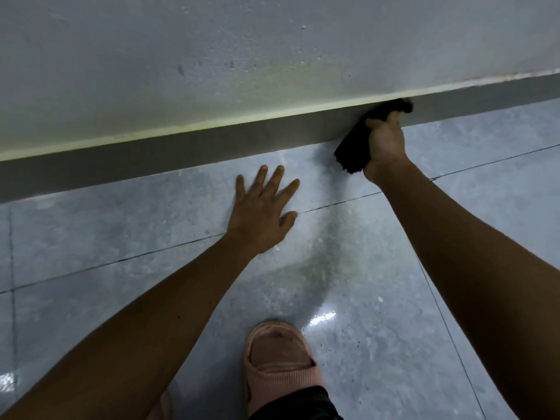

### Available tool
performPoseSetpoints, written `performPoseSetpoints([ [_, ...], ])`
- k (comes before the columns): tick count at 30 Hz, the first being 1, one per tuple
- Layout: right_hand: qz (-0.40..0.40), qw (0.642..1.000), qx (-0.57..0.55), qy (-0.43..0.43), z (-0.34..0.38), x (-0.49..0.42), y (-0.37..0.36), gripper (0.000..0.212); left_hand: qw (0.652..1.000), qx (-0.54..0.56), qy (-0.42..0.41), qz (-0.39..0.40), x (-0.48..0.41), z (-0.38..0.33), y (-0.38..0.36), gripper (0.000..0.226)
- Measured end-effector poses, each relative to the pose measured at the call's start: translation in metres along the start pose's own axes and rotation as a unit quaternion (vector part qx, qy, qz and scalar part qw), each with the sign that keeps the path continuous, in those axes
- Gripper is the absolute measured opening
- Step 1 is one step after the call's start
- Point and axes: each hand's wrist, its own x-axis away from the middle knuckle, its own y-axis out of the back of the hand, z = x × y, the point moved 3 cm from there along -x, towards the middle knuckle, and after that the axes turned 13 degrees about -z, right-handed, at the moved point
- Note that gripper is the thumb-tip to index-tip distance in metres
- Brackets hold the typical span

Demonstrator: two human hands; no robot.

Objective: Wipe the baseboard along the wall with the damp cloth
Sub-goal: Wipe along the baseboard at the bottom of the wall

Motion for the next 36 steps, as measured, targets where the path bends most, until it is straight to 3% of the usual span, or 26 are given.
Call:
performPoseSetpoints([
  [2, -0.018, 1.000, 0.011, 0.006, 0.004, -0.003, -0.002, 0.063, 1.000, 0.000, -0.002, 0.005, 0.000, -0.001, 0.000, 0.062],
  [5, -0.003, 0.993, 0.117, -0.012, -0.003, -0.008, 0.001, 0.052, 1.000, 0.000, -0.007, 0.016, -0.001, 0.000, 0.001, 0.063],
  [8, -0.015, 0.935, 0.329, 0.130, -0.005, -0.014, 0.026, 0.045, 1.000, -0.002, -0.013, 0.017, 0.003, 0.003, 0.002, 0.064],
  [11, 0.047, 0.811, 0.487, 0.321, -0.004, -0.014, 0.044, 0.052, 1.000, 0.005, -0.014, 0.008, 0.011, 0.005, 0.002, 0.063],
  [13, 0.145, 0.685, 0.552, 0.452, -0.007, -0.005, 0.038, 0.055, 1.000, 0.006, -0.013, 0.003, 0.013, 0.005, 0.001, 0.063],
  [15, 0.191, 0.570, 0.603, 0.524, -0.011, 0.002, 0.027, 0.060, 1.000, 0.007, -0.010, -0.008, 0.015, 0.004, 0.000, 0.063],
  [17, 0.160, 0.514, 0.636, 0.554, -0.012, 0.003, 0.021, 0.062, 1.000, 0.002, 0.001, -0.016, 0.021, 0.004, -0.001, 0.065],
  [19, 0.110, 0.526, 0.655, 0.531, -0.014, 0.004, 0.023, 0.064, 1.000, -0.003, 0.015, -0.026, 0.030, 0.007, -0.002, 0.066],
  [20, 0.086, 0.558, 0.649, 0.509, -0.016, 0.007, 0.027, 0.063, 0.999, -0.005, 0.015, -0.029, 0.033, 0.009, -0.002, 0.066],
  [24, -0.069, 0.759, 0.517, 0.389, -0.030, 0.027, 0.041, 0.043, 1.000, -0.001, 0.001, -0.021, 0.038, 0.018, 0.000, 0.068],
  [27, -0.082, 0.830, 0.488, 0.258, -0.039, 0.025, 0.032, 0.053, 1.000, 0.005, 0.001, -0.020, 0.038, 0.016, 0.003, 0.066],
  [31, -0.040, 0.851, 0.510, 0.118, -0.042, 0.003, 0.007, 0.081, 0.999, -0.009, 0.049, -0.011, 0.042, 0.024, 0.006, 0.063],
  [36, -0.032, 0.791, 0.604, 0.095, -0.029, -0.009, -0.001, 0.086, 0.986, -0.045, 0.161, 0.002, 0.070, 0.077, 0.019, 0.073],
])
